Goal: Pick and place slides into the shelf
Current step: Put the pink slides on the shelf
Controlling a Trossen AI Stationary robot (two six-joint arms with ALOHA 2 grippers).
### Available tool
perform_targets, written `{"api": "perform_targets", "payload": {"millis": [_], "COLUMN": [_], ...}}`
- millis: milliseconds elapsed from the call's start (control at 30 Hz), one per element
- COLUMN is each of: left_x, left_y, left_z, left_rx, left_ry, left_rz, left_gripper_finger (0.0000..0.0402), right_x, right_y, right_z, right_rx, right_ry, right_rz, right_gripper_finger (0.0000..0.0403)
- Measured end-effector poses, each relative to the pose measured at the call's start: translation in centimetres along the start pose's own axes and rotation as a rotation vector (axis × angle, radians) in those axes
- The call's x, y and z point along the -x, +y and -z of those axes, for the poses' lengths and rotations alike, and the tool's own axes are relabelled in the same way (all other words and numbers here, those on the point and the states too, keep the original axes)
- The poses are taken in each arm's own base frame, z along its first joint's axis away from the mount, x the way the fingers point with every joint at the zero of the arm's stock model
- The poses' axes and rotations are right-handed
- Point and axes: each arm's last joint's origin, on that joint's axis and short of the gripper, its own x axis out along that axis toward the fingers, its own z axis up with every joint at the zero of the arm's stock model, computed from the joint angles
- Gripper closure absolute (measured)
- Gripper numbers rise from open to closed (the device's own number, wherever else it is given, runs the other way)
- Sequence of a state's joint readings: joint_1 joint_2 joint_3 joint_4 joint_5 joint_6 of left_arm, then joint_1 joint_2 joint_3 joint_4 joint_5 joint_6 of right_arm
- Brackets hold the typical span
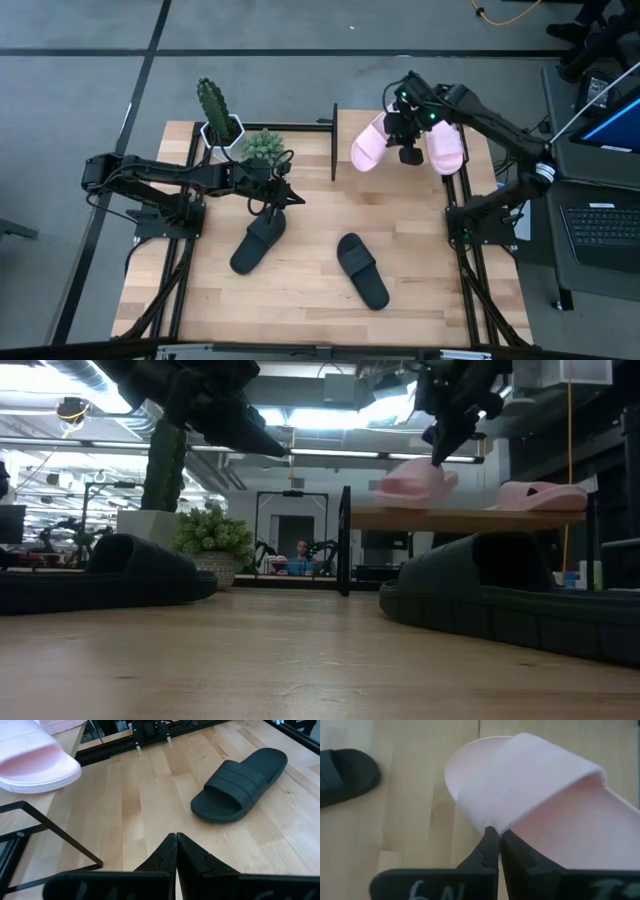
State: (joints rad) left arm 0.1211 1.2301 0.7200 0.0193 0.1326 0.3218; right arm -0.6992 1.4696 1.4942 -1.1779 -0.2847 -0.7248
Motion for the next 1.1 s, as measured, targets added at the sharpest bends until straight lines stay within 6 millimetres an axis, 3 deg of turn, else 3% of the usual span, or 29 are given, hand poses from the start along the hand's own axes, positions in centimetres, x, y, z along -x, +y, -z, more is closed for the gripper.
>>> {"api": "perform_targets", "payload": {"millis": [300,800,1100], "left_x": [0.0,0.0,0.0], "left_y": [0.0,0.0,0.0], "left_z": [0.0,0.0,0.0], "left_rx": [-0.003,-0.003,-0.003], "left_ry": [0.0,0.0,0.0], "left_rz": [0.0,0.0,0.0], "left_gripper_finger": [0.0402,0.0402,0.0402], "right_x": [-0.2,-0.2,-0.2], "right_y": [-1.6,-1.9,-2.0], "right_z": [0.8,0.9,0.9], "right_rx": [-0.039,-0.043,-0.15], "right_ry": [0.016,0.079,0.072], "right_rz": [0.013,0.101,0.119], "right_gripper_finger": [0.0396,0.0393,0.0377]}}
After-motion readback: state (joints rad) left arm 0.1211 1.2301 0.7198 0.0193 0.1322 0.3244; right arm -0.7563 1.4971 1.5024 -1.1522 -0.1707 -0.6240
